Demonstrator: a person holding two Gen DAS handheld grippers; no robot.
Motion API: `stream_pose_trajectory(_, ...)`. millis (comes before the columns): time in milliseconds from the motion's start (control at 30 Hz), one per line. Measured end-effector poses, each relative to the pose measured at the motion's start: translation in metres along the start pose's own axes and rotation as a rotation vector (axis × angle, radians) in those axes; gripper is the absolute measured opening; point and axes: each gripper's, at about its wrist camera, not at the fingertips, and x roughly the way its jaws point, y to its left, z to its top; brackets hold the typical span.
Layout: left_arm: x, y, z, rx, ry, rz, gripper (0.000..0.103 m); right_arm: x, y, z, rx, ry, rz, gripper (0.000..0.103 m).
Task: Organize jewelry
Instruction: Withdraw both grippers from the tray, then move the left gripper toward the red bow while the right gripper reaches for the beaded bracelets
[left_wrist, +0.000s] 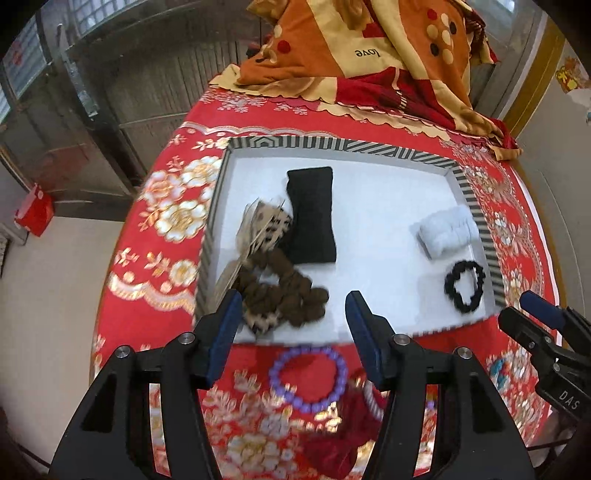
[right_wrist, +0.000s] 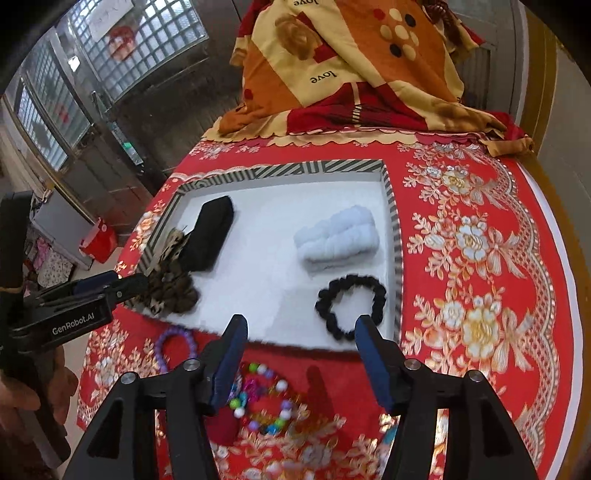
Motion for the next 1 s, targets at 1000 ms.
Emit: stream_pose_trajectory(1000,-0.051,-0.005,-0.095,-0.008,0.003,0.01,0.058,-0.049,0.021,-0.071,-0.042,0.009,-0.017,0.065)
